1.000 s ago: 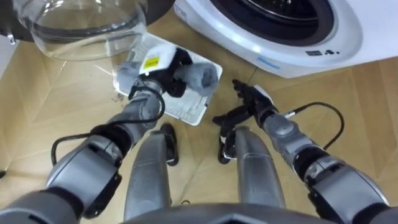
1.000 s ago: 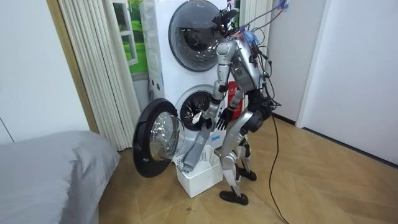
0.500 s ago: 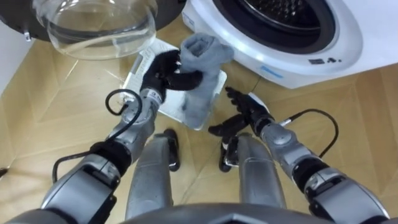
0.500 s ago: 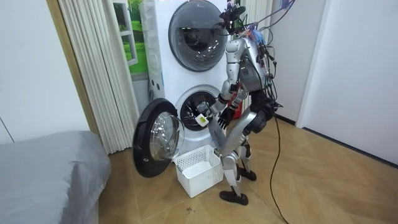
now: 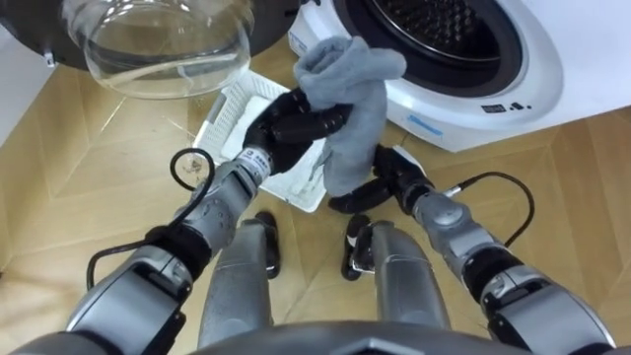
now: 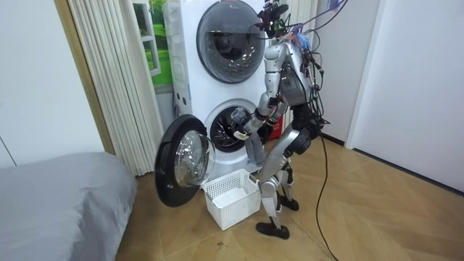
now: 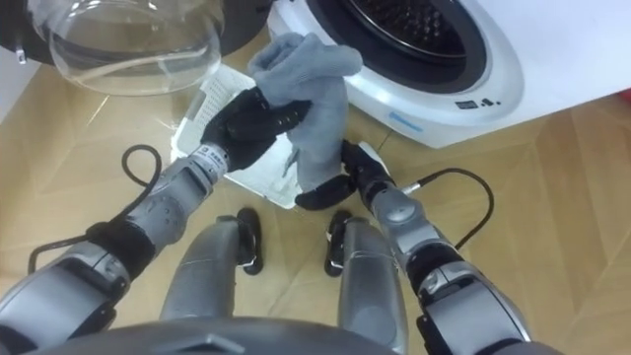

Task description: Put towel into washing machine

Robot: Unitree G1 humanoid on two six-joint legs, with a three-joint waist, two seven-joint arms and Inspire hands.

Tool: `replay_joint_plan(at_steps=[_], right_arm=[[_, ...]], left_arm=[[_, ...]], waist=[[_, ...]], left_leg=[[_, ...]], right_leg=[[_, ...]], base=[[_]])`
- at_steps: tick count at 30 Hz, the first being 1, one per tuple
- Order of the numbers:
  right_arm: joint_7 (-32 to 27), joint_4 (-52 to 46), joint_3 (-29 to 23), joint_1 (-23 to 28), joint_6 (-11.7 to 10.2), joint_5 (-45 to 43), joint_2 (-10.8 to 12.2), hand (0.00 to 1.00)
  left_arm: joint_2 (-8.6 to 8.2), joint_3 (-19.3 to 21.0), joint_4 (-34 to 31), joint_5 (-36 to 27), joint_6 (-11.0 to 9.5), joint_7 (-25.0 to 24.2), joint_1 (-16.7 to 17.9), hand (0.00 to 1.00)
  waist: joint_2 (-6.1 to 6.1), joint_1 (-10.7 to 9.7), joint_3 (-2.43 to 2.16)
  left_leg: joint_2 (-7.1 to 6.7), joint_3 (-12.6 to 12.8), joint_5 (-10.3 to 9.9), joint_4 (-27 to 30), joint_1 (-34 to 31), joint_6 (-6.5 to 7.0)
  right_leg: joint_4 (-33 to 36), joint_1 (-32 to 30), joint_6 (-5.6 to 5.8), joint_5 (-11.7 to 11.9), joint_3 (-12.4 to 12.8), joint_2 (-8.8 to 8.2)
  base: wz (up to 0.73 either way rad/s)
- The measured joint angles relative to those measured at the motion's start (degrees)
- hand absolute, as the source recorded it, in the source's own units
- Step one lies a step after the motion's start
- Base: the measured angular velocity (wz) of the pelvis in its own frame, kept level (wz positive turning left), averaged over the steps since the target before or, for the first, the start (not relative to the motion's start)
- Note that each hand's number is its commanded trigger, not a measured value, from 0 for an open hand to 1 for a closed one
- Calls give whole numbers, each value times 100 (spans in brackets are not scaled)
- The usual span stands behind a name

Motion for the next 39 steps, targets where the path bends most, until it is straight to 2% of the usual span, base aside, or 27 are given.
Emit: replay_joint_plan(at_steps=[1,2,3,7,12,15,25,26,27,31,37,39], right_arm=[[0,0,-1,4,12,-45,-3,0],[0,-1,-3,0,55,-91,-9,13],[-1,-4,-15,1,93,-112,-8,100],[-16,-3,-49,-10,142,-77,-5,100],[-147,13,-69,-185,380,-68,-12,100],[-242,11,-69,-193,383,-76,-11,100],[-418,34,-122,-171,445,-213,-27,100],[-415,36,-187,-169,458,-215,-17,100],[-418,36,-239,-171,481,-218,-11,100],[-427,30,-289,-169,499,-247,-11,100],[-587,200,-276,-152,522,-194,-32,100],[-649,229,-356,-19,635,-216,-64,100]], left_arm=[[0,0,-9,0,41,-36,1,100],[-1,-12,-30,0,101,-93,4,100],[-1,-10,-36,0,173,-168,3,100],[-55,-7,-211,2,288,-185,2,100],[-82,-2,-399,-141,458,-198,-35,100],[-105,5,-437,-235,521,-197,-68,100],[-137,56,-464,-239,632,-196,-74,100],[-141,108,-464,-239,666,-196,-74,78],[-141,133,-464,-239,668,-196,-75,0],[-142,133,-464,-302,683,-193,-75,0],[-168,190,-435,-803,706,-172,-29,0],[-182,432,-350,-862,704,-194,69,0]], waist=[[10,2,0],[33,5,3],[51,3,2],[89,21,4],[110,80,5],[111,142,5],[115,130,4],[117,128,4],[119,129,5],[138,131,8],[229,201,10],[249,346,13]], left_leg=[[0,0,0,-8,-3,0],[4,0,0,-27,-9,0],[4,0,0,-34,-13,0],[5,3,0,-13,-13,0],[25,66,-2,-46,-6,-1],[50,92,5,-47,-6,-12],[77,77,32,-55,-4,-57],[71,77,32,-58,-4,-57],[68,78,32,-59,-5,-57],[62,65,32,-65,-11,-56],[59,5,46,-92,7,-77],[66,2,48,-121,10,-83]], right_leg=[[-16,1,2,1,-3,3],[-47,0,10,7,-1,13],[-56,-3,10,7,-3,13],[-39,-2,9,5,-1,15],[0,-52,9,5,64,24],[12,-85,0,3,90,44],[43,-91,-61,-15,51,55],[46,-92,-62,-16,51,50],[46,-91,-63,-16,53,47],[39,-87,-63,-17,49,49],[-10,-31,-70,-19,-14,59],[-44,-25,-84,-9,-28,68]], base=[[0],[0],[0],[0],[-4],[-5],[0],[0],[0],[1],[3],[0]])
